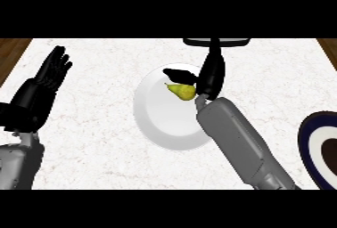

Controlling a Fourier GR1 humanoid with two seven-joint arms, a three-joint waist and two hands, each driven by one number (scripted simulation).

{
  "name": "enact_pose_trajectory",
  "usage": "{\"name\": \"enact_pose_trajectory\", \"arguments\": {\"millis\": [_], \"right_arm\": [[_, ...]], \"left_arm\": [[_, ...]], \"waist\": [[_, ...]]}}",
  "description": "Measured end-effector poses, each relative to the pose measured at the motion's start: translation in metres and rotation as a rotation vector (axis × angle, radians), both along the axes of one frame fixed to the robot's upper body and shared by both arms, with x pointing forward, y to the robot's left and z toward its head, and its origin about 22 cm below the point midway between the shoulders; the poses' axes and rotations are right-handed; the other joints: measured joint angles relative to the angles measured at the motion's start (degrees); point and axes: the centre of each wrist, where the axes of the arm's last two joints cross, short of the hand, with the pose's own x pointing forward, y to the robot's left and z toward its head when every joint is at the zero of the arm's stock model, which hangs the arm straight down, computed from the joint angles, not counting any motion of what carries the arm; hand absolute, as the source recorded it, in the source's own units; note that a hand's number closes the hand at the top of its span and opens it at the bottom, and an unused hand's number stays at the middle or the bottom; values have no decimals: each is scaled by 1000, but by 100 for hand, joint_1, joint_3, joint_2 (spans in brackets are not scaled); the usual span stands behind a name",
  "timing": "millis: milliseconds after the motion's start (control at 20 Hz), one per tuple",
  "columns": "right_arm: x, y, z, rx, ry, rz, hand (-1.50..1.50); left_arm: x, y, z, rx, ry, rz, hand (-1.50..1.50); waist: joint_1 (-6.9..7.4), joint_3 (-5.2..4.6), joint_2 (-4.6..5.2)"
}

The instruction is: Pick the pear from the plate and place it in the plate

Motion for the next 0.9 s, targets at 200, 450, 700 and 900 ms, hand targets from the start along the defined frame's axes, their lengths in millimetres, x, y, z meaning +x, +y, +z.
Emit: {"name": "enact_pose_trajectory", "arguments": {"millis": [200,450,700,900], "right_arm": [[-18,-32,-7,57,-37,-39,-150],[-60,-77,-15,79,-76,-55,-150],[-107,-124,-10,61,-91,-43,-150],[-138,-154,-10,45,-85,-46,-150]], "left_arm": [[-6,3,-2,-6,7,21,0],[-12,6,1,-2,9,34,0],[-10,5,0,1,4,35,0],[-5,4,4,4,0,25,0]], "waist": [[-84,0,-22],[-136,-1,-35],[-160,-2,-30],[-136,0,-19]]}}
